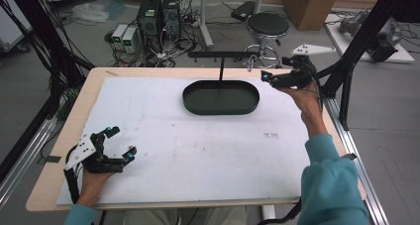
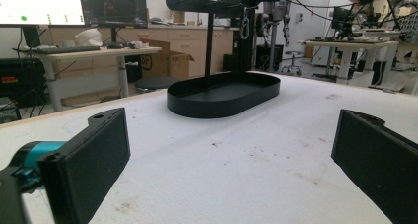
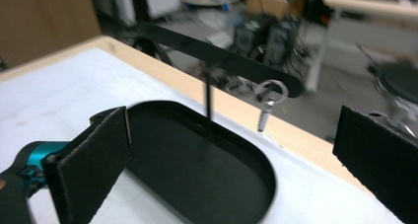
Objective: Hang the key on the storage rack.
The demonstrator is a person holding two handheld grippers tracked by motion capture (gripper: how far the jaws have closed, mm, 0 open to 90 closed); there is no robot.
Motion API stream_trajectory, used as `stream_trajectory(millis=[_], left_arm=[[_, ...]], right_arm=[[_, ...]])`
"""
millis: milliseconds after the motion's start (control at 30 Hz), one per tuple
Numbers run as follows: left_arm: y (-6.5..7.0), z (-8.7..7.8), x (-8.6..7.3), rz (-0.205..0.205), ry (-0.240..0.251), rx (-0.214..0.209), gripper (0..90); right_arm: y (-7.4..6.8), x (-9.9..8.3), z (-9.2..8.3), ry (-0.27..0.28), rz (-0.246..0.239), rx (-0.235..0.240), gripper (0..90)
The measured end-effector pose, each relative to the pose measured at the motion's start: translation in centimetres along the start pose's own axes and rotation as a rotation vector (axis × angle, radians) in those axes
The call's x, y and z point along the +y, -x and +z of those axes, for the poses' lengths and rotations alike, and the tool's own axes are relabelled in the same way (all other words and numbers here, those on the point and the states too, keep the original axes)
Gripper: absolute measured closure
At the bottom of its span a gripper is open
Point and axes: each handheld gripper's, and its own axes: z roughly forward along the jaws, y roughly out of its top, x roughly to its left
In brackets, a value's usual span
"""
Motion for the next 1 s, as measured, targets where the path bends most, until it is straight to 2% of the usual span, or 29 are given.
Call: stream_trajectory(millis=[100,167,233,300,400,433,533,633,733,800,867,1000], left_arm=[[0.0,0.0,0.0,-0.007,0.001,0.002,1.7],[0.0,0.0,0.0,-0.009,0.002,0.003,1.7],[0.0,0.0,0.0,-0.006,0.001,0.002,1.7],[0.0,0.0,0.0,0.001,-0.001,0.003,1.7],[0.0,0.0,0.0,-0.001,0.0,0.006,1.7],[0.0,0.0,0.0,-0.001,0.0,0.006,1.7],[0.1,0.0,0.0,0.005,-0.001,0.012,1.7],[0.1,-0.1,0.0,0.006,0.004,0.012,1.7],[0.2,-0.1,0.0,0.007,0.006,0.015,1.7],[0.2,-0.1,0.0,0.01,0.007,0.015,1.7],[0.2,-0.2,0.0,0.011,0.01,0.014,1.7],[0.4,-0.4,0.0,0.015,0.016,0.02,1.7]], right_arm=[[-1.1,-1.5,-1.7,0.019,-0.047,0.02,0.5],[-1.9,-2.9,-2.9,0.05,-0.062,0.055,0.5],[-2.8,-4.4,-4.1,0.086,-0.083,0.066,0.5],[-3.8,-6.5,-5.3,0.13,-0.079,0.089,0.5],[-4.6,-8.8,-6.1,0.18,-0.092,0.096,0.5],[-4.9,-9.7,-6.3,0.186,-0.081,0.094,0.5],[-5.5,-12.4,-6.4,0.206,-0.067,0.076,0.5],[-5.6,-15.5,-6.4,0.232,-0.007,0.066,0.5],[-6.1,-17.9,-6.5,0.265,-0.004,0.011,0.6],[-6.2,-19.2,-6.4,0.312,-0.016,0.001,0.5],[-6.3,-20.3,-6.2,0.334,-0.018,-0.003,0.6],[-6.2,-21.7,-5.6,0.334,0.009,-0.004,0.6]])
